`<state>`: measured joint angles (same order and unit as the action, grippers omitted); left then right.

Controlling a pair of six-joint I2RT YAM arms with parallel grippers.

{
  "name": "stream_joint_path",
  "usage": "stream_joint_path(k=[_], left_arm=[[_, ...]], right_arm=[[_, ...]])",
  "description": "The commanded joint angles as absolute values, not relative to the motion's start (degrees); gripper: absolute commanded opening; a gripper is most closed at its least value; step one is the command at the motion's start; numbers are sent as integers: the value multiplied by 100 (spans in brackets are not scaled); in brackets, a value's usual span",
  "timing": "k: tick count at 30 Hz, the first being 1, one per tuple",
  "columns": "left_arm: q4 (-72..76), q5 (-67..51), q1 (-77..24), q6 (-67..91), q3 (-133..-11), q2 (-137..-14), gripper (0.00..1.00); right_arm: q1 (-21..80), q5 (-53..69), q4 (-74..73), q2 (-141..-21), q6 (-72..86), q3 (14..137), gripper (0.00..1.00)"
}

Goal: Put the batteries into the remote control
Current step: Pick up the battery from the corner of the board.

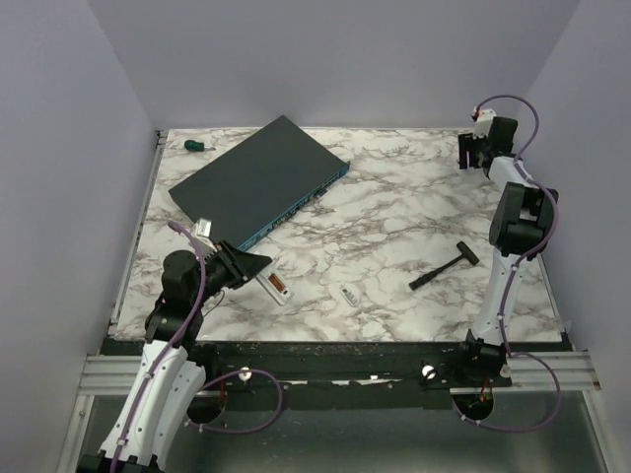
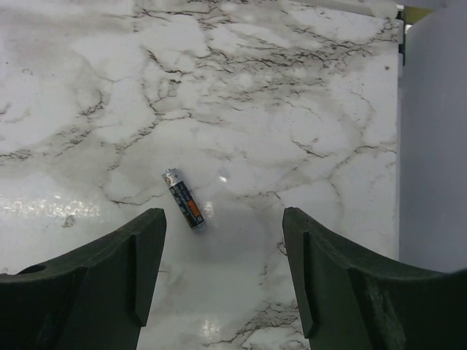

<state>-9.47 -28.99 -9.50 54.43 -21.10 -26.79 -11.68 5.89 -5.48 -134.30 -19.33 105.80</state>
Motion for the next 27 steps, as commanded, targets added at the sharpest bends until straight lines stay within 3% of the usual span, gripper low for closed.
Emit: stream_joint_path(k=[1, 15, 27], left_arm=[[-765, -2991, -984, 5393, -2141, -2713, 0], [-659, -2969, -981, 5405, -2094, -2741, 0], [-677, -2936, -984, 5379, -2091, -2750, 0]], right_arm=[[-1146, 1156, -850, -13801, -1791, 10859, 72], [-1358, 1543, -1047, -14109, -1422, 11161, 66], [-1363, 1643, -1444, -14418, -1386, 11496, 49]])
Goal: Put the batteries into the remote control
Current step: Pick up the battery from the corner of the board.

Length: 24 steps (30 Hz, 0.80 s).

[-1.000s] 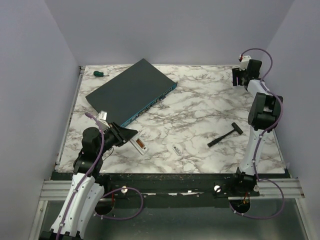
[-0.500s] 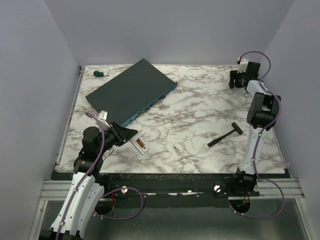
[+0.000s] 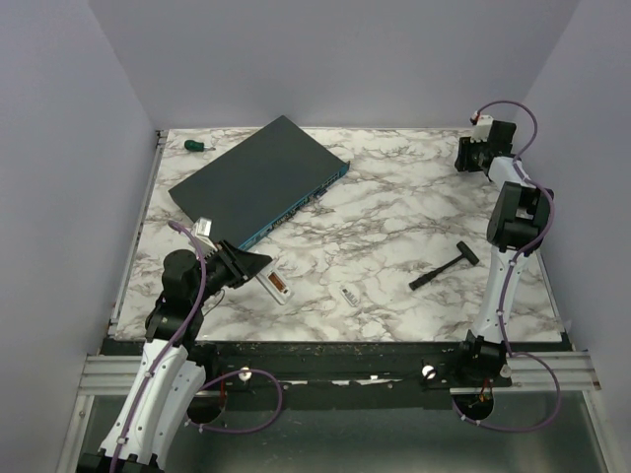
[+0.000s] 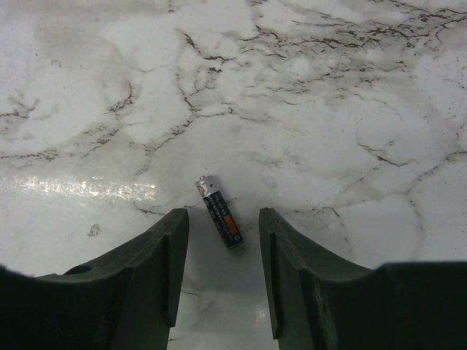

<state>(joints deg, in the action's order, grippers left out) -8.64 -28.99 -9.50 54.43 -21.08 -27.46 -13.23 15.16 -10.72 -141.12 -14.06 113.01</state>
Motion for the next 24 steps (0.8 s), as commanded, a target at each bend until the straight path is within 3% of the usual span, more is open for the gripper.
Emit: stream_joint_path(k=[1, 11, 15, 24], left_arm=[[-677, -2936, -987, 5379, -2090, -2758, 0], [-685, -2949, -993, 5380, -2109, -2742, 0], [-709, -2932, -1002, 5378, -2113, -2723, 0], [-891, -2769, -1011, 5209, -2296, -2747, 0]], right_arm=[[-1363, 1652, -1465, -14427, -1399, 11488, 48], [-1362, 1476, -1599, -14397, -1484, 11422, 33], [-1368, 1555, -1557, -14358, -1335, 11398, 11], [-1362, 1470, -1499, -14064, -1073, 11478, 1]])
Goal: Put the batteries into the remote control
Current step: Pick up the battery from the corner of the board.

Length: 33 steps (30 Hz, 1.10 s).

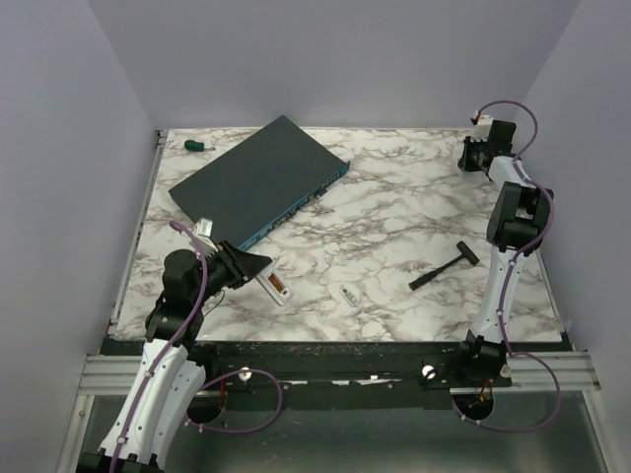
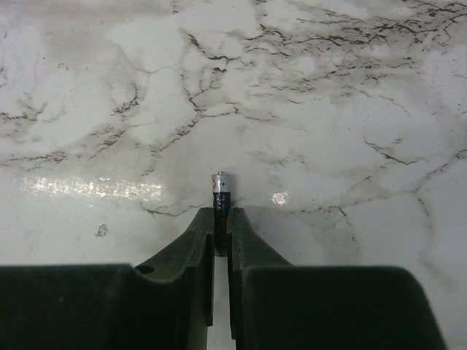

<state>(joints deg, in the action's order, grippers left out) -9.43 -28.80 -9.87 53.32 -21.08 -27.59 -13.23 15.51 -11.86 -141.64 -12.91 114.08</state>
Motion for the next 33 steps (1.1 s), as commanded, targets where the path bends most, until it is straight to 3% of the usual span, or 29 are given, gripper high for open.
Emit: stream_joint_path(k=[1, 11, 17, 21, 25, 29, 33], left_arm=[[-860, -2777, -1011, 5221, -2294, -2759, 0], [-933, -2750, -1002, 5120, -2520, -2829, 0], [-774, -3001, -897, 5195, -2659, -3080, 0], [-985, -2927, -767, 5224, -2784, -2986, 0], [-1434, -2776, -722, 4980, -3107, -2777, 0], [-1923, -2679, -721, 4664, -3479, -2499, 0], [-2209, -2615, -725, 4598, -3539, -2289, 0]], right_arm=[[-1357, 1564, -1493, -13996, -1037, 11479, 1], [-1248, 2707, -868, -13029, 371, 11014, 1], [-447, 2929, 1608, -11311, 1832, 8046, 1], [309, 2823, 2481, -10062, 2631, 6450, 1], [1050, 2513, 4831, -8733, 4371, 4378, 1], [1438, 2942, 4226, -8289, 4462, 4324, 1], [2030, 2598, 3610, -7340, 4131, 3910, 1]])
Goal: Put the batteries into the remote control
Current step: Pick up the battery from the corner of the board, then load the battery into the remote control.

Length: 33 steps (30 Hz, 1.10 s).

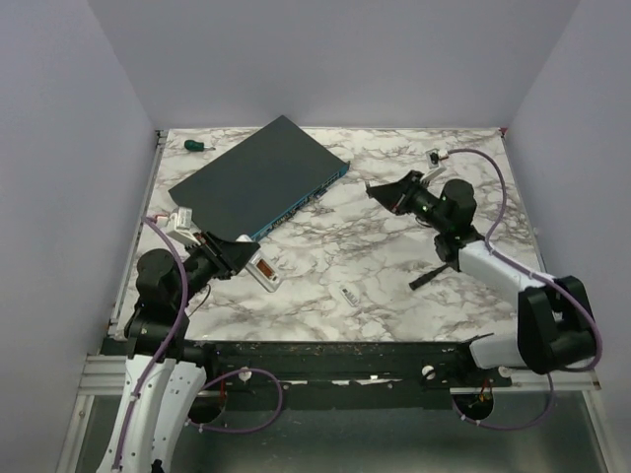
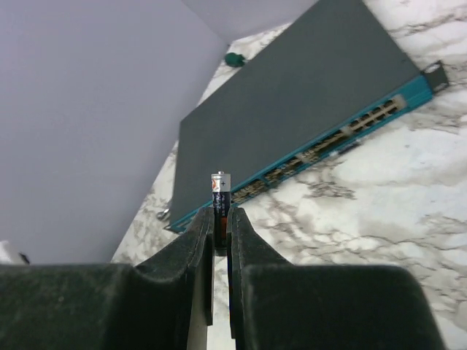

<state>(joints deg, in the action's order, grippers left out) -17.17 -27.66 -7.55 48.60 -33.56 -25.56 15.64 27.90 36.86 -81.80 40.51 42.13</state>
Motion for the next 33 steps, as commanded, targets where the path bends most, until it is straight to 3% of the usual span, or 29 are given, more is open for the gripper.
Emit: stream_joint_path(k=[1, 5, 11, 17, 25, 33], left_arm=[[-2234, -2611, -726, 4624, -3517, -2233, 0], [-2333, -2507, -722, 4728, -3384, -1993, 0], [-2345, -2414, -721, 4792, -3199, -1604, 0], [-2346, -2455, -718, 4820, -3182, -1555, 0], [-2693, -2127, -719, 4699, -3453, -1303, 0], [-2373, -2512, -712, 4857, -3272, -1239, 0]], right_arm=[[2183, 2509, 3469, -7079, 4094, 3808, 1], [3068, 2628, 3076, -6269, 3835, 3345, 1], [5318, 2518, 2566, -4968, 2630, 2781, 1], [6980, 2646, 2151, -5115, 1584, 2903, 1], [7867, 2035, 2610, -5923, 1201, 3173, 1], [7934, 2361, 3061, -5500, 707, 2953, 1]])
